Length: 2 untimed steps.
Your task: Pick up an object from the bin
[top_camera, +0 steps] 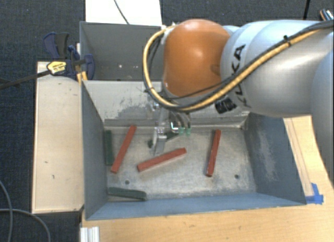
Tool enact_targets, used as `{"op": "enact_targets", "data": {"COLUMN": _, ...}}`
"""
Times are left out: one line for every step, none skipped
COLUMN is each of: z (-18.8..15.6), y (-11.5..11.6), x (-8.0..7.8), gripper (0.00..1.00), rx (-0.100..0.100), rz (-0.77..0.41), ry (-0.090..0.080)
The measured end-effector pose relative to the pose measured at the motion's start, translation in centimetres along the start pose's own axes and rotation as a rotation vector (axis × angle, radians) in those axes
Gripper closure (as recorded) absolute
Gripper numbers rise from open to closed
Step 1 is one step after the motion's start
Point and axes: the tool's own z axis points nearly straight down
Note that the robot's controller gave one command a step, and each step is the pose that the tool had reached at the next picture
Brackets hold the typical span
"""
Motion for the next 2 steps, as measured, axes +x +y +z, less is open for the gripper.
{"op": "enact_targets", "data": {"z": 14.9, "y": 2.5, "x": 2.1, "gripper": 0.00, "rx": 0.001, "rz": 0.144, "ry": 0.001}}
{"op": "enact_targets", "data": {"z": 15.4, "y": -4.8, "x": -0.4, "gripper": 0.00, "rx": 0.003, "rz": 0.191, "ry": -0.006}}
